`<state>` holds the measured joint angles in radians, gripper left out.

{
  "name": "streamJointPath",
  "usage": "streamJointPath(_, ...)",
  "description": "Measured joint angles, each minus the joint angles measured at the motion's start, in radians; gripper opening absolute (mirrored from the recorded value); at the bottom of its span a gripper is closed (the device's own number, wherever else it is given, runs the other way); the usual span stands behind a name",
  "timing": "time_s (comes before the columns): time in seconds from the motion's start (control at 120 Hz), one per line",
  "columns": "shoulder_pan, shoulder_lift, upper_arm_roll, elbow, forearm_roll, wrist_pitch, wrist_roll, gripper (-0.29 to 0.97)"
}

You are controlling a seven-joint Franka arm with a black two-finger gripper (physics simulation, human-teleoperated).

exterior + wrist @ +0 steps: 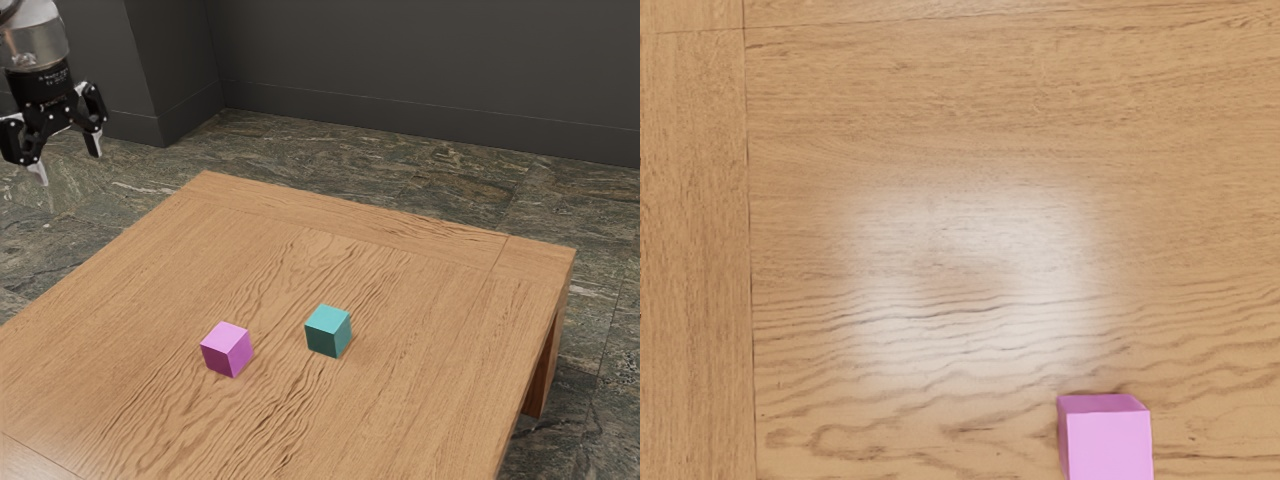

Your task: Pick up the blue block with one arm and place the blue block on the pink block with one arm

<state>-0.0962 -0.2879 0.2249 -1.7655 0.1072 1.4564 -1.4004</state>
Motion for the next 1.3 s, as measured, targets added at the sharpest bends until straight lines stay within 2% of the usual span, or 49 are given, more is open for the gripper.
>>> streamJointPath(0.133, -0.001, 0.003, -0.002, -0.016, 0.002, 0.036, -0.013, 0.68)
streamJointPath(0.208, -0.01, 0.04, -0.008, -0.026, -0.064, 0.054, -0.019, 0.68)
streamJointPath(0.358, -0.135, 0.155, -0.045, -0.029, -0.122, 0.06, 0.025, 0.68)
streamJointPath(0.492, -0.181, 0.269, -0.121, -0.031, -0.14, 0.108, 0.128, 0.68)
streamJointPath(0.642, -0.277, 0.361, -0.141, -0.039, -0.148, 0.198, 0.244, 0.68)
streamJointPath(0.808, -0.252, 0.377, -0.154, -0.067, -0.157, 0.272, 0.409, 0.68)
streamJointPath(0.95, -0.269, 0.39, -0.154, -0.159, -0.152, 0.388, 0.521, 0.68)
streamJointPath(1.3, -0.242, 0.62, -0.172, -0.041, -0.17, 0.537, 0.818, 0.68)
